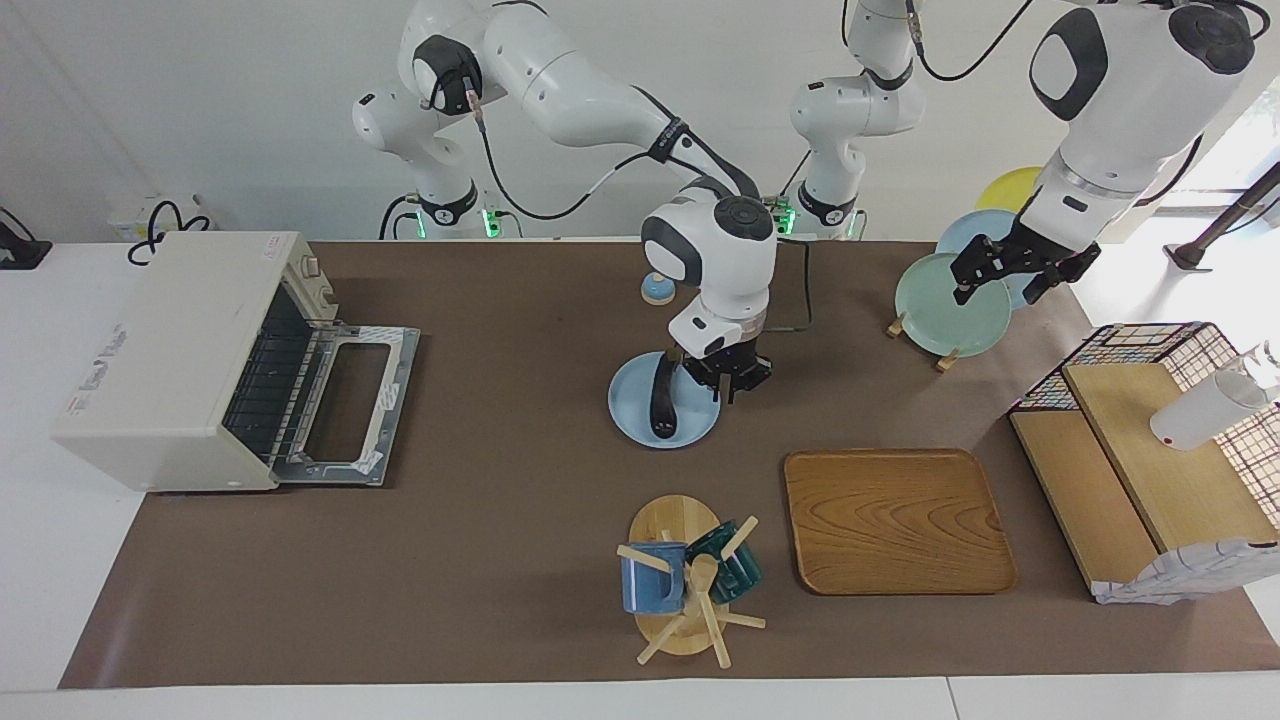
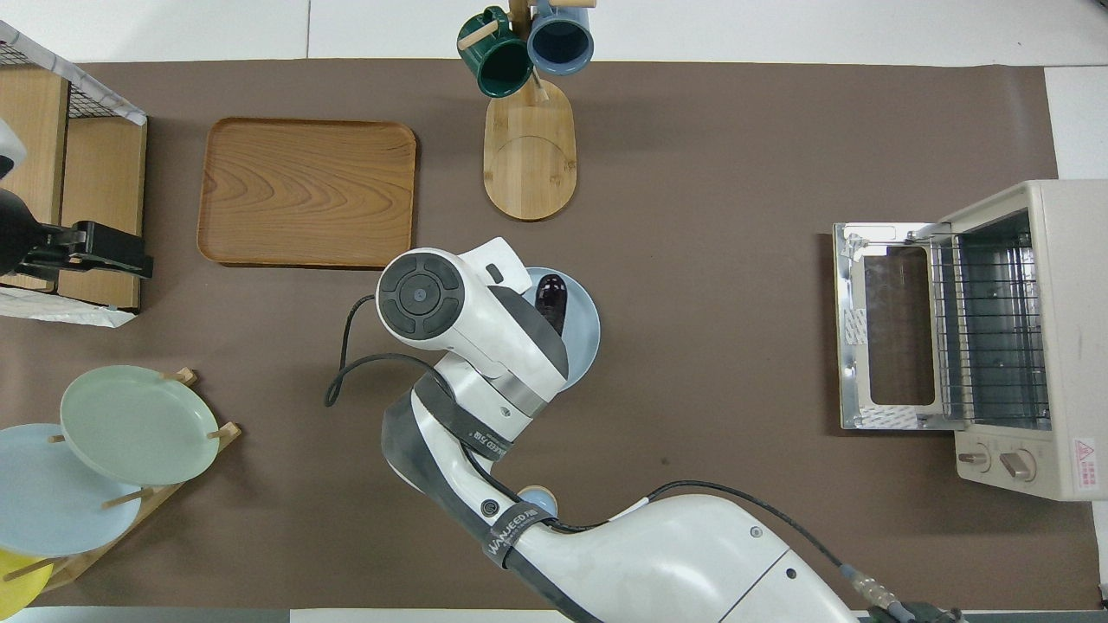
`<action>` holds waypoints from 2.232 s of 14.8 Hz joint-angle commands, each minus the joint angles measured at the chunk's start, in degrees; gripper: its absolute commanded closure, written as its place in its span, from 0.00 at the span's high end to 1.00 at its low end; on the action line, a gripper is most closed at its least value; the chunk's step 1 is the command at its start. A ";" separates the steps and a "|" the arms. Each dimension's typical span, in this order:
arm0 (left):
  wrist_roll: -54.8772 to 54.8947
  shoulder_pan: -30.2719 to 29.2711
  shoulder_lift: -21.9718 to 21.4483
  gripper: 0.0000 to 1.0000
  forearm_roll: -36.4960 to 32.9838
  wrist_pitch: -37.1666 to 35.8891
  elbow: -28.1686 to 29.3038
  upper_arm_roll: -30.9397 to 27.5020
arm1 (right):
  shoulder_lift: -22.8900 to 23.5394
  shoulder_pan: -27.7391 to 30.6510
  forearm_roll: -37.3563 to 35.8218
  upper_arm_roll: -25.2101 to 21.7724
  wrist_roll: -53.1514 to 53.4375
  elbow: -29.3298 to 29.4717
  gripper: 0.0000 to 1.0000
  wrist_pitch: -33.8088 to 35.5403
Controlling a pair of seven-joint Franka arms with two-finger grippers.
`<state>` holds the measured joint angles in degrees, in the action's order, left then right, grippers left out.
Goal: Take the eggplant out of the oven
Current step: 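Pull the blue plate with eggplant out and set it on the table, then grasp the eggplant with the left gripper while the right gripper withdraws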
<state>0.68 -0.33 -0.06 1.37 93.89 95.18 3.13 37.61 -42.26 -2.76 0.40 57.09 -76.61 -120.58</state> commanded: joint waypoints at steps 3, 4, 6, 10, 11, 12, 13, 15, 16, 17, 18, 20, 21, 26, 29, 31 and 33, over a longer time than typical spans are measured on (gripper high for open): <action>0.03 0.15 -0.64 1.00 -1.02 2.35 1.06 0.47 | -7.79 8.84 -2.68 -0.05 -11.97 -2.22 0.11 14.11; -0.23 0.50 -0.64 1.00 -1.02 2.61 1.15 0.47 | -8.85 11.21 -3.91 -0.05 -14.09 -3.54 0.05 17.89; -0.85 1.81 -0.46 1.00 -1.02 4.54 2.37 0.83 | -11.84 17.70 -6.46 0.04 -19.18 -10.89 0.00 19.86; -8.67 10.58 0.76 1.00 -0.49 7.79 6.15 1.00 | -17.82 24.85 -10.31 0.04 -23.86 -30.04 0.00 11.19; -10.07 13.57 2.07 1.00 -0.32 9.89 6.94 0.91 | -18.79 25.99 -13.04 0.04 -24.04 -33.57 0.00 8.55; -13.82 16.38 3.30 1.00 0.38 12.17 7.39 0.91 | -19.32 27.31 -14.63 0.04 -24.39 -35.44 0.00 7.48; -16.82 19.28 4.88 1.00 0.47 14.46 7.74 1.00 | -19.32 27.84 -14.99 0.04 -25.26 -35.63 0.00 7.64; -21.48 25.08 7.78 1.00 0.56 19.29 8.53 1.00 | -19.41 28.46 -15.78 -0.05 -26.76 -35.80 0.00 8.08; -22.81 28.07 8.93 1.00 0.56 22.97 10.10 1.00 | -19.50 29.33 -16.92 0.04 -26.77 -36.15 0.00 7.91; -22.65 29.40 9.29 1.00 0.56 27.44 12.55 1.00 | -19.50 30.12 -17.10 0.04 -26.85 -36.33 0.00 7.91; -22.30 31.16 9.55 1.00 0.56 31.58 15.01 1.09 | -19.50 30.91 -17.28 0.04 -26.86 -36.59 0.00 7.82; -22.12 34.68 11.65 1.00 0.56 36.43 17.05 1.09 | -19.76 32.15 -17.90 0.04 -26.94 -37.65 0.00 7.30; -21.60 35.82 12.71 1.00 0.56 37.41 17.06 1.09 | -20.02 32.24 -17.90 0.04 -26.94 -38.00 0.00 6.86; -14.84 39.00 18.34 1.00 0.56 43.04 17.23 1.18 | -19.94 33.38 -21.57 0.04 -30.71 -37.66 0.00 6.94; -12.72 38.65 20.10 1.00 2.06 45.41 17.67 1.44 | -20.03 35.13 -23.43 -0.05 -37.12 -34.33 0.00 8.69; -11.84 38.47 20.37 1.00 2.06 45.50 17.76 1.44 | -20.90 36.10 -23.43 -0.05 -40.55 -31.95 0.00 11.24; -11.84 38.38 20.37 0.94 2.06 45.50 17.50 1.44 | -23.62 36.90 -23.35 0.04 -42.49 -31.68 0.00 13.44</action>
<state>-12.80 37.96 20.49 2.29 137.86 112.06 4.95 16.79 -8.94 -23.13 0.86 19.56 -110.33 -108.54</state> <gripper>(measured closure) 0.004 0.991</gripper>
